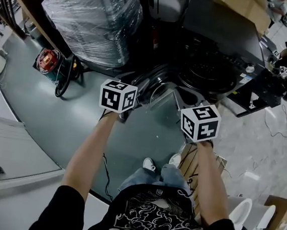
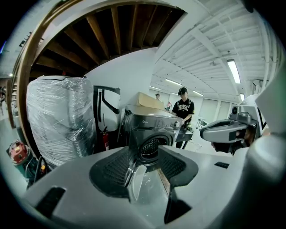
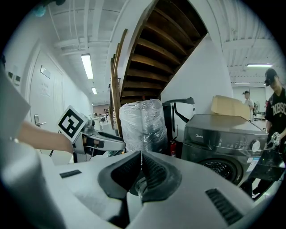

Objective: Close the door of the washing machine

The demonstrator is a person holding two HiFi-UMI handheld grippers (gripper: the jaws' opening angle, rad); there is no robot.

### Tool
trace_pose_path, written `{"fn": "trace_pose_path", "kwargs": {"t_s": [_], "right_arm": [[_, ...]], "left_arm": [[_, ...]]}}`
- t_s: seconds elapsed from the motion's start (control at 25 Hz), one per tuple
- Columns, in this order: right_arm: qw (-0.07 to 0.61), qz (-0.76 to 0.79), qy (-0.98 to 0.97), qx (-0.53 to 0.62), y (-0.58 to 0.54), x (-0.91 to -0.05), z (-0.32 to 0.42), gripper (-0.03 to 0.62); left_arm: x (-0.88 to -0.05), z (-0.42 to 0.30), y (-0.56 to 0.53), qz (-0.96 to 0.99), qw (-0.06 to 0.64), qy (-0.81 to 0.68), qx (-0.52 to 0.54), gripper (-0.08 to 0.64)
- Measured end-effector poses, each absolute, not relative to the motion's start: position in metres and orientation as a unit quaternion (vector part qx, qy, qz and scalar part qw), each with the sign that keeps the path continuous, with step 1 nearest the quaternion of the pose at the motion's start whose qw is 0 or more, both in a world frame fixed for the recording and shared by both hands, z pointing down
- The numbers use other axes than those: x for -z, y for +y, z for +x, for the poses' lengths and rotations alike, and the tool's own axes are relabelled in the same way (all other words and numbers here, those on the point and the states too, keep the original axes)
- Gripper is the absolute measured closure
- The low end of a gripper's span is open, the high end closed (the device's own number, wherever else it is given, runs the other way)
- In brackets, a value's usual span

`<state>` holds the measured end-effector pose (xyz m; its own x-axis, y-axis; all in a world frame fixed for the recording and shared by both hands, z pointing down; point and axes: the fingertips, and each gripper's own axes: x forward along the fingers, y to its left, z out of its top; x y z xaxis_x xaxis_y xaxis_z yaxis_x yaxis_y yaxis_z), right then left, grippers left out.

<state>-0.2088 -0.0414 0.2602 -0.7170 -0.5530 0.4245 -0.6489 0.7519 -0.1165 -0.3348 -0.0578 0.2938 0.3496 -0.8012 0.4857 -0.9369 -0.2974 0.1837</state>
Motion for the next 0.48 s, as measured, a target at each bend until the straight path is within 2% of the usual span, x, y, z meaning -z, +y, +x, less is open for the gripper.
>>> {"fn": "trace_pose_path", "kwargs": {"t_s": [0.48], "right_arm": [[0.200,0.319,-0.914,-0.155,-0.072,-0.303,-0.212,0.569]], "left_arm": [[-0.344,-0.335,-0.108,0.798,0.240,-0.518,-0.193,0.351]]}}
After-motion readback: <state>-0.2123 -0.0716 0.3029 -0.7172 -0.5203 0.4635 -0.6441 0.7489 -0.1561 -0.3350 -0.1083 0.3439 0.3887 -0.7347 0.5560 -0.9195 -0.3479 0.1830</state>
